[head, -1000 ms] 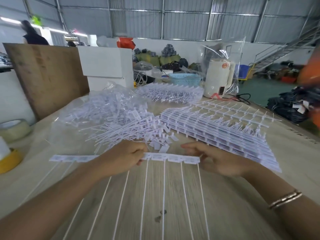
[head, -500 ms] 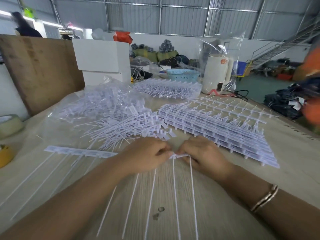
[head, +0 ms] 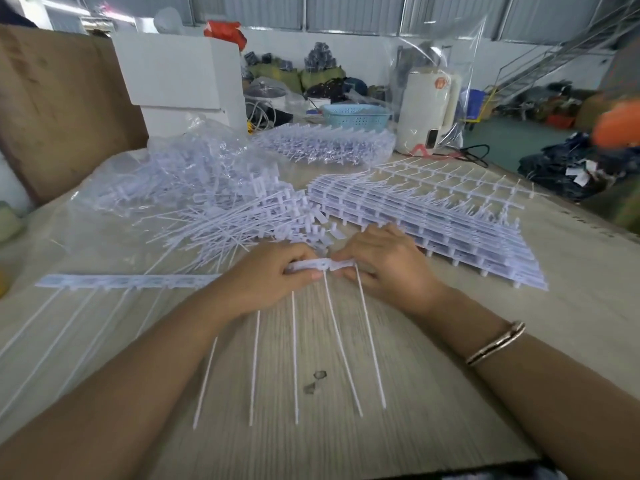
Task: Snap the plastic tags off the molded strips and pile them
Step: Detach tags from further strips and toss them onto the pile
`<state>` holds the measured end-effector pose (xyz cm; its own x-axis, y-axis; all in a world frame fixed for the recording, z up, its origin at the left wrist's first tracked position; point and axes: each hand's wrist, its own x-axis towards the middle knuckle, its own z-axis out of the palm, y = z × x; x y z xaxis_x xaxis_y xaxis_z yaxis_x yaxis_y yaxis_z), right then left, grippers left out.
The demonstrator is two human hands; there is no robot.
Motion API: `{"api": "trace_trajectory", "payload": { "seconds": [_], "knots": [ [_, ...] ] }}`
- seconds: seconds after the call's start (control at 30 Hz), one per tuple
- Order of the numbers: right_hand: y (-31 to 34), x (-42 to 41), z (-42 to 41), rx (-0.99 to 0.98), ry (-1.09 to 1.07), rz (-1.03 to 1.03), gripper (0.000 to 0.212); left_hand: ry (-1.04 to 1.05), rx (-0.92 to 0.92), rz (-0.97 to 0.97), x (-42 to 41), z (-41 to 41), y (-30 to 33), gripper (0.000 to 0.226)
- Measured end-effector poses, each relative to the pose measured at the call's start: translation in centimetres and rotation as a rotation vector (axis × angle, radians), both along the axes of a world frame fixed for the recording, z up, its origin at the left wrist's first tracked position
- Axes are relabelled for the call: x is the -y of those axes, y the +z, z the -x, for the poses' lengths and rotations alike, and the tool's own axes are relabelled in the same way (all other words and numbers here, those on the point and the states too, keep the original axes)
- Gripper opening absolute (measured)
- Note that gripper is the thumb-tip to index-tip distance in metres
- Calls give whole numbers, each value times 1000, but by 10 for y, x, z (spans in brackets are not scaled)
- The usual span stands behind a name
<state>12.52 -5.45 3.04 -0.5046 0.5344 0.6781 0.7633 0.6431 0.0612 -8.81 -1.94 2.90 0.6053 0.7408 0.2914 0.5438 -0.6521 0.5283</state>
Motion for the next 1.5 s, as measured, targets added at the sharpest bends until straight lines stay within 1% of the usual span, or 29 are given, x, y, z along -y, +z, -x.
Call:
{"api": "trace_trajectory", "payload": {
  "seconds": [0.1, 0.2, 0.3, 0.33, 0.37, 0.4, 0.43, 0.47, 0.5, 0.57, 0.6, 0.73, 0.83, 0.9, 0.93, 1.0, 1.07, 1.17, 1.23, 1.33, 1.37, 1.43, 1.47, 1.5],
  "knots": [
    [-1, 3, 4, -123, 22, 165, 14, 0, 29, -22, 1, 1, -2, 13],
    [1, 4, 4, -345, 48, 374, 11, 2, 25, -45, 4, -2, -3, 12],
    [1, 4, 2, -491, 80, 551, 15, -21, 70, -32, 8, -8, 1, 19],
    [1, 4, 1, -574, 91, 608, 16, -37, 84, -23, 10, -8, 2, 17],
    [2, 3, -2, -713, 96, 644, 18, -55, 88, -23, 11, -7, 3, 14],
    [4, 3, -7, -888, 95, 652, 20, -71, 81, -28, 12, -5, 3, 11],
    [6, 2, -15, -1002, 66, 627, 21, -78, 71, -31, 12, -2, 4, 9],
    [8, 1, -24, -992, 36, 598, 21, -74, 68, -30, 12, 1, 3, 10],
    [8, 0, -32, -889, 0, 589, 20, -63, 71, -30, 12, 4, 3, 13],
    [5, -2, -36, -651, -22, 650, 16, -35, 62, -60, 11, 6, 3, 19],
    [4, -2, -33, -548, -13, 674, 18, -17, 42, -89, 11, 6, 3, 23],
    [-1, -2, -18, -237, 115, 598, 33, 58, -37, -179, 12, 3, 3, 37],
    [-4, -3, -13, -108, 165, 611, 39, 95, -7, -131, 13, 3, -1, 33],
    [-4, -2, -13, -124, 161, 647, 47, 90, 27, -65, 15, 1, -3, 26],
    [-2, -1, -12, -154, 159, 668, 50, 82, 34, -41, 15, 0, -3, 26],
    [1, 1, -13, -208, 155, 643, 50, 67, 45, -18, 17, -2, -2, 26],
    [4, 5, -8, -242, 139, 516, 53, 60, 63, -15, 20, -5, -1, 32],
    [5, 9, 9, -196, 141, 316, 56, 95, 118, -47, 23, -13, -1, 53],
    [3, 11, 19, -171, 118, 247, 50, 122, 169, -53, 25, -17, -2, 60],
    [1, 12, 24, -228, 101, 186, 41, 108, 177, -65, 29, -22, -2, 68],
    [1, 13, 25, -209, 112, 147, 37, 99, 178, -61, 30, -23, -2, 69],
    [1, 11, 24, -106, 134, 53, 20, 86, 166, -67, 34, -24, -1, 67],
    [1, 9, 23, -76, 136, 27, 13, 82, 144, -85, 34, -23, 0, 64],
    [1, 7, 21, -88, 129, 28, 11, 84, 117, -107, 34, -21, 1, 59]
  ]
}}
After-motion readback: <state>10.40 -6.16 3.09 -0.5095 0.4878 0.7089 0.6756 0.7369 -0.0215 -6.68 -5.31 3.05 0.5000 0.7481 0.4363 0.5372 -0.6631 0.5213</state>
